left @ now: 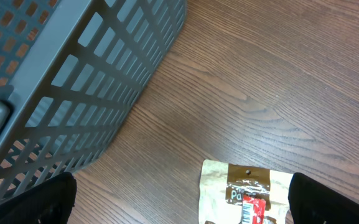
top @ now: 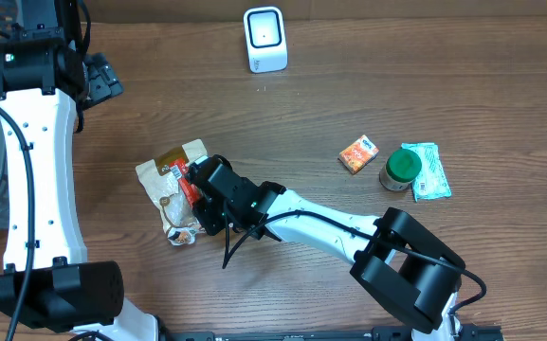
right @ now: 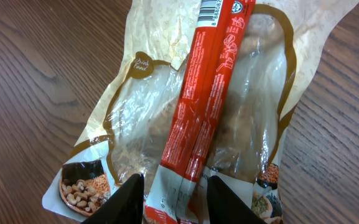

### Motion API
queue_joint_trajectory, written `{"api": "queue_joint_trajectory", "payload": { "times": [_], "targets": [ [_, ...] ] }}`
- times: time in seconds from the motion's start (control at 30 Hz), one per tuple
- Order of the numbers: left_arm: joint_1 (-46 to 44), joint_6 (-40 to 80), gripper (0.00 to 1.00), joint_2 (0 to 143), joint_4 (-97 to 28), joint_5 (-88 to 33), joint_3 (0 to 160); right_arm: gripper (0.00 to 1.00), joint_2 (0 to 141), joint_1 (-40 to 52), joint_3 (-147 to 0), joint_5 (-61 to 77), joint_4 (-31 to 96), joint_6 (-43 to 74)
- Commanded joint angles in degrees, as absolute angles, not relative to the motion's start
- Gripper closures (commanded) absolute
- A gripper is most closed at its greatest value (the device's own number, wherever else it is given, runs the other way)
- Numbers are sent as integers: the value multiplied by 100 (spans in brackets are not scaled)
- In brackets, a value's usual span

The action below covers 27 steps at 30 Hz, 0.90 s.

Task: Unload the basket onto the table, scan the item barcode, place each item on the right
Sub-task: 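Lower the right gripper and grasp the red stick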

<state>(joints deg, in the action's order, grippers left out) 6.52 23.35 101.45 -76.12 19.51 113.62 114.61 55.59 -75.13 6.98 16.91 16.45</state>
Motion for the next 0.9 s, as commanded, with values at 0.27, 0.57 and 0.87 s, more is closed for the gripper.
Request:
{"api": "queue_joint_trajectory", "payload": {
  "times": [0.27, 0.57, 0.87],
  "targets": [
    [661, 2270, 0, 9998, -7612, 1944, 11478, 66, 11598, 5599, -7496, 434, 1417, 1603],
    [661, 2270, 0, 9998, -7612, 1944, 11478, 67, 11869, 5610, -7496, 467, 1411, 1601],
    [661, 2270, 0, 9998, -7612, 1944, 11478, 96, 11778, 5583, -7507, 460, 1422, 1603]
  ]
}}
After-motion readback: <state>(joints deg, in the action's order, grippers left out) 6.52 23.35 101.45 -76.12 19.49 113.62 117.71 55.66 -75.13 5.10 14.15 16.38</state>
